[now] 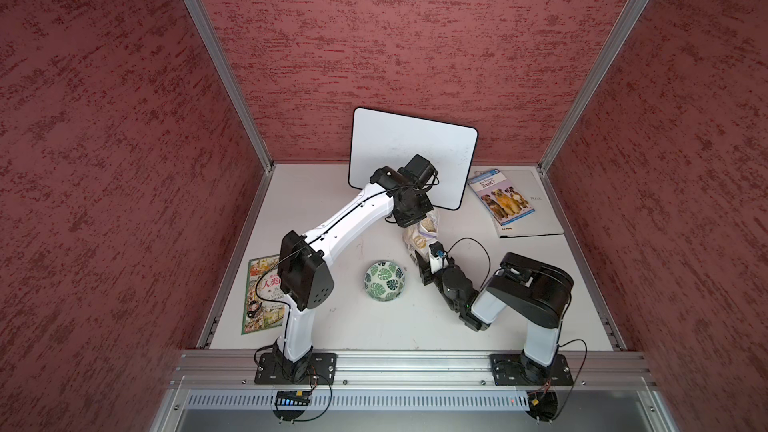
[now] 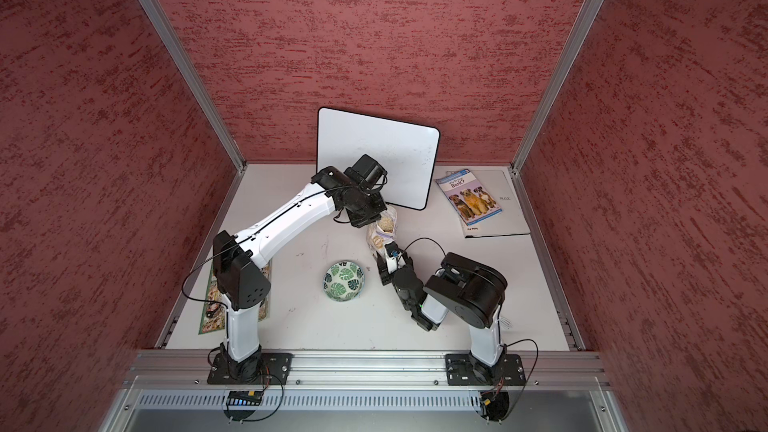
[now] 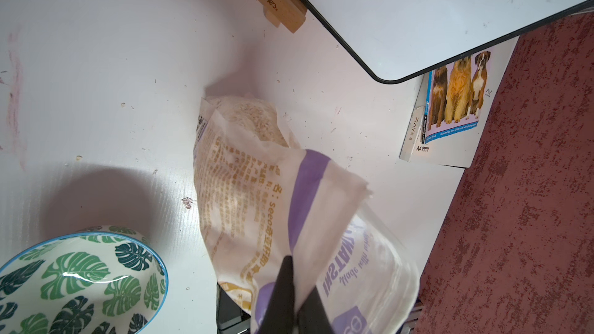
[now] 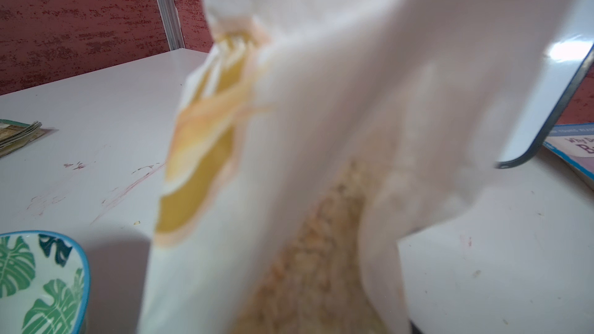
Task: Pour the oats into the breakfast bowl
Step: Pick up the oats bag from the center of the board.
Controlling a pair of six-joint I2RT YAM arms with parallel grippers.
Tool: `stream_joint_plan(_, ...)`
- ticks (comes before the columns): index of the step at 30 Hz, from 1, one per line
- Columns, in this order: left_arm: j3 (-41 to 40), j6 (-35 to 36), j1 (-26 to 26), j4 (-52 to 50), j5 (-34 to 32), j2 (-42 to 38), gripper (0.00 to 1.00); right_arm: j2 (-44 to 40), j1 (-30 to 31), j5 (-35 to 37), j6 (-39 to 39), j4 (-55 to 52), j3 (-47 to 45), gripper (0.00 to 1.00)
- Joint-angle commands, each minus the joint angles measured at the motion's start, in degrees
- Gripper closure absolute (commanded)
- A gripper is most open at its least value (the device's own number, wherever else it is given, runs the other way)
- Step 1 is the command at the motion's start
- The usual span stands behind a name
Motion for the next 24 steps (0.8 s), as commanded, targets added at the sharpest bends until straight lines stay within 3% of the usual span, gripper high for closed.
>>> stream_joint_plan(1, 1.50, 1.33, -0.02, 1.76, 3.67, -4.77, 1.00, -2.43, -0.45, -1.30, -0.67, 0.07, 0.41, 0.73)
stream_joint_plan(8, 1.61, 2.93, 0.49, 0.10, 4.21, -6.15, 1.00, -9.06, -0.42, 0.38, -1.86, -9.35, 0.83, 0.90)
stream_joint_plan(10, 1.26, 3.58, 0.75, -0.25, 4.48, -6.64, 1.00, -13.23, -0.42, 0.13, -2.26, -18.41, 3.03, 0.99)
stream_joint_plan(13, 0.77, 5.43, 0.87, 0.00, 5.63, -7.54, 0.99, -17.75, -0.42, -0.22, -2.83, -30.57, 6.10, 1.00)
stream_joint_plan(17, -1.77, 7.67, 0.92, 2.21, 6.75, -10.35, 0.71, -21.99, -0.42, -0.70, -4.28, -29.43, 3.35, 1.00)
stream_joint_plan(24, -10.29, 8.70, 1.35, 8.31, 6.91, -18.92, 0.57, -31.15, -0.34, 0.08, -7.18, -41.38, 4.08, 1.00)
